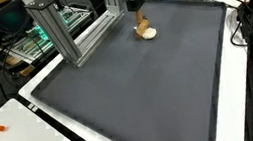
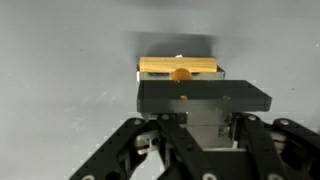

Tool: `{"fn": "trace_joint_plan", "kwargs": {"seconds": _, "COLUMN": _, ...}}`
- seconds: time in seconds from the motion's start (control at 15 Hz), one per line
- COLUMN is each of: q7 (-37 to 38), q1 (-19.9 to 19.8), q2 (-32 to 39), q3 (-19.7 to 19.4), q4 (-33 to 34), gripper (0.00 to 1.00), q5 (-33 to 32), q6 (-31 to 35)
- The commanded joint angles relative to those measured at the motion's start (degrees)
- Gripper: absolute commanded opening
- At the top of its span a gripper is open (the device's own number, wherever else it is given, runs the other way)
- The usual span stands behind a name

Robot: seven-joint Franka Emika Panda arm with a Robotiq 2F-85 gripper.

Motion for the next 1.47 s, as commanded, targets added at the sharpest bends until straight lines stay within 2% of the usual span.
{"fn": "trace_joint_plan", "kwargs": {"seconds": 0.0, "q7": -4.12, "q1": 0.28, "q2": -0.3, "q3": 0.28, "q4": -1.85, "gripper": 0.23, "q5": 0.81, "q6": 5.28}}
{"fn": "trace_joint_plan", "kwargs": {"seconds": 0.27, "q7": -9.65, "q1": 0.41, "q2": 0.21, "q3": 0.19, "q4": -1.01, "gripper": 0.23, "q5": 1.15, "q6": 5.54}}
{"fn": "trace_joint_plan", "kwargs": {"seconds": 0.73, "q7": -19.22, "q1": 0.06, "q2": -1.03, "q3": -0.25, "q4": 2.4, "gripper": 0.23, "q5": -0.52, "q6": 0.92}}
{"fn": "trace_joint_plan", "kwargs": {"seconds": 1.13, "q7": -31.61, "q1": 0.19, "q2": 2.32, "q3": -0.75, "q4": 3.72, "gripper": 0.23, "q5": 2.02, "q6": 0.56}}
{"fn": "trace_joint_plan", "kwargs": {"seconds": 1.4, "q7": -36.72, "q1": -0.05, "q2": 4.43, "q3": -0.72, "q4": 4.62, "gripper": 0.23, "q5": 2.82, "q6": 1.18}}
